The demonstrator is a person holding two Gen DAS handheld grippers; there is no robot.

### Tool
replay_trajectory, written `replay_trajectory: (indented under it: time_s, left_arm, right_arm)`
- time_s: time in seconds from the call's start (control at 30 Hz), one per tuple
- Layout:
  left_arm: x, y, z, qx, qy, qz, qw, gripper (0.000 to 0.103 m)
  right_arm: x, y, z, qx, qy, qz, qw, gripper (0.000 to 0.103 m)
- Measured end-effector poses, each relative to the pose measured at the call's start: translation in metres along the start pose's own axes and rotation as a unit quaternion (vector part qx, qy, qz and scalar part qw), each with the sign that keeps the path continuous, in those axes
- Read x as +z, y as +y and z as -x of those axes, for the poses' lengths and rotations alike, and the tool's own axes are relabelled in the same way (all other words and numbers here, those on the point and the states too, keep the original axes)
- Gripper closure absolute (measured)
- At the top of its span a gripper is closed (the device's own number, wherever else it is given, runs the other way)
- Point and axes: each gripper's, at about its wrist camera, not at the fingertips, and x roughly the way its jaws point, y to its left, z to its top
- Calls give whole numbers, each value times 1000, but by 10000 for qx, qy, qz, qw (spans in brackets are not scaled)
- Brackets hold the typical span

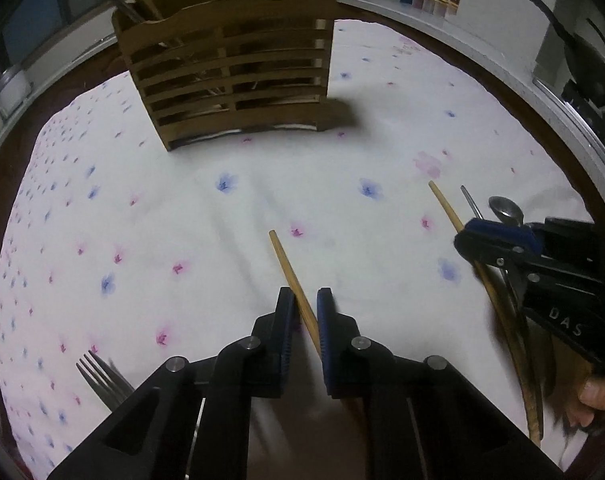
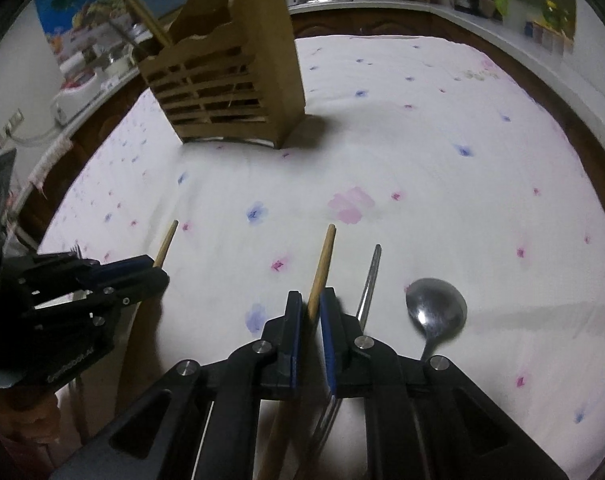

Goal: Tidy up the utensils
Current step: 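Close the left tool on a wooden chopstick while the right tool closes on the other wooden chopstick, then carry both wooden chopsticks up and lower them into the wooden holder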

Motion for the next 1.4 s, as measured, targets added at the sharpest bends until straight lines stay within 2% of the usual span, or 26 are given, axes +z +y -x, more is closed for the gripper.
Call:
replay_trajectory:
  time_s: [0.1, 0.2, 0.33, 0.43, 0.5, 0.53, 0.57, 0.63, 0.7, 0.83, 1.03, 1.4]
  left_arm:
    - [2, 6, 2, -89, 197, 128, 9997, 91]
    - [2, 11, 5, -120, 269, 252, 9992, 90]
    - [0, 12, 8, -95, 274, 354, 9990, 88]
    - [1, 8, 8, -32, 255, 317, 9992, 88]
    - [1, 3, 5, 48, 125, 204, 9997, 93]
    - [1, 1, 5, 94, 66, 185, 9998, 95]
    - [1, 0, 5, 115, 53, 195, 9997, 95]
    - [-2, 0, 6, 94, 31, 270, 9996, 99]
    - [-6, 3, 9, 42, 5, 370, 9993, 99]
    - [-16, 15, 30, -179, -232, 634, 9976, 99]
    - [-29, 30, 82, -506, -743, 893, 9919, 99]
    - [-66, 44, 174, -790, -1677, 1026, 9773, 99]
  right_arm:
    - [5, -2, -1, 16, 152, -117, 9998, 91]
    - [5, 2, -2, -92, 130, -64, 9999, 91]
    - [4, 1, -2, 78, 126, -108, 9998, 79]
    - [4, 0, -3, 165, 98, -74, 9998, 77]
    - [2, 4, -3, 65, 25, 41, 10000, 78]
    - [1, 7, -2, -77, -13, 146, 9999, 82]
    - [0, 8, -2, -177, -54, 178, 9997, 93]
    - [-1, 1, 0, 143, -75, -46, 9999, 95]
    - [-3, -3, 6, 206, -159, -185, 9995, 96]
    - [-8, -8, 31, 506, -495, -460, 9964, 97]
    - [-10, -5, 75, 715, -972, -547, 9912, 97]
    - [-14, 16, 150, 746, -1912, -405, 9779, 97]
